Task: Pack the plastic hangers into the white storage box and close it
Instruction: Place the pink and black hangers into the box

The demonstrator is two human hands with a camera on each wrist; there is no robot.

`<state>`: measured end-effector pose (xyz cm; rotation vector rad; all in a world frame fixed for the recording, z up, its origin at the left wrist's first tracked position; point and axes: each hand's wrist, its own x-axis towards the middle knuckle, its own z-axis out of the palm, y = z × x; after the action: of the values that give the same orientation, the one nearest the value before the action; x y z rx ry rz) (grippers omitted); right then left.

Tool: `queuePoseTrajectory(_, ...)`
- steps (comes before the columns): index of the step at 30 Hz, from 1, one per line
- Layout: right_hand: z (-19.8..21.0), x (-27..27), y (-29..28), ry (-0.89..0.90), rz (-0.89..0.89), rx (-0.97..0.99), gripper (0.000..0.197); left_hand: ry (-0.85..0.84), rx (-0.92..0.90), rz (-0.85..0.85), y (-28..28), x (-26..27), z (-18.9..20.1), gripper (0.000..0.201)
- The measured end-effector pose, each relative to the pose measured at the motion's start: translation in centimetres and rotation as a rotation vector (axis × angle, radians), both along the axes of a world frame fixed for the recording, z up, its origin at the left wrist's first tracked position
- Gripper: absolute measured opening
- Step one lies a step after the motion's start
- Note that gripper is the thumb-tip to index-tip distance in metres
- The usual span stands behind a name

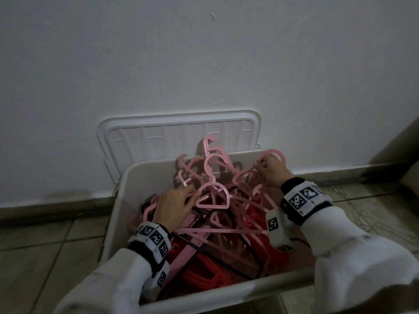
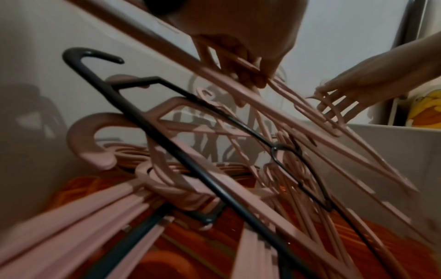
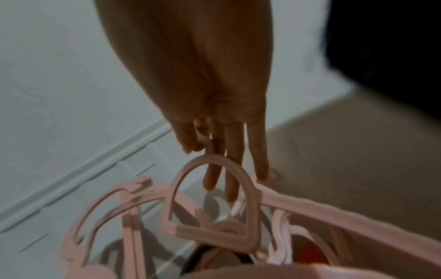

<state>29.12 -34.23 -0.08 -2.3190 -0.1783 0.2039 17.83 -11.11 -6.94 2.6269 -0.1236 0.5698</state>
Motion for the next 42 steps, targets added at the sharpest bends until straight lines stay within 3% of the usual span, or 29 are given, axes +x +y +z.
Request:
queuePoseTrajectory(5,1.7,-1.2,1.1,-0.133,0.156,0.015,0.019,-0.097,-0.064,-0.022,-0.2,-0.4,0.9,0.051)
queuePoseTrajectory(9,2.7,-1.9,2.2,-0.226,0.157,0.179,0.007,-0.064,-0.053,-0.113,-1.4,-0.7,1.1,0.045)
queuePoseTrajectory(14,2.8,-2.3,2.1,-0.049,0.201,0.169,0.013,-0.167,0.045,-0.112,-1.5,-0.8,1.0,0.028)
queuePoseTrajectory(18,2.8,-1.7,1.8,-0.052,0.217,0.201,0.019,-0.274,0.106,-0.089,-1.5,-0.5,1.0,0.02)
queuePoseTrajectory(24,3.1,-2.5,2.1,-0.038,0.347,0.225,0.015,-0.304,0.134,-0.084,-1.4,-0.3,1.0,0.036)
queuePoseTrajectory(27,2.1,-2.9,2.8,0.047,0.456,0.182,0.022,-0.299,0.11,-0.083,-1.4,-0.3,1.0,0.029)
queuePoseTrajectory(29,1.5,-2.7,3.2,0.084,0.445,0.183,0.024,-0.301,0.114,-0.08,-1.4,-0.3,0.9,0.024)
queuePoseTrajectory(35,2.3,-1.5,2.6,0.022,0.27,0.431,0.015,-0.244,0.077,0.003,-0.7,-0.2,0.5,0.023)
queuePoseTrajectory(40,3.0,-1.0,0.4,0.04,0.309,0.47,0.017,-0.312,0.165,0.025,-1.5,-0.2,0.6,0.005)
queuePoseTrajectory(42,3.1,-0.9,-0.4,0.027,0.288,0.512,0.017,-0.313,0.205,0.023,-1.5,0.0,0.5,0.007)
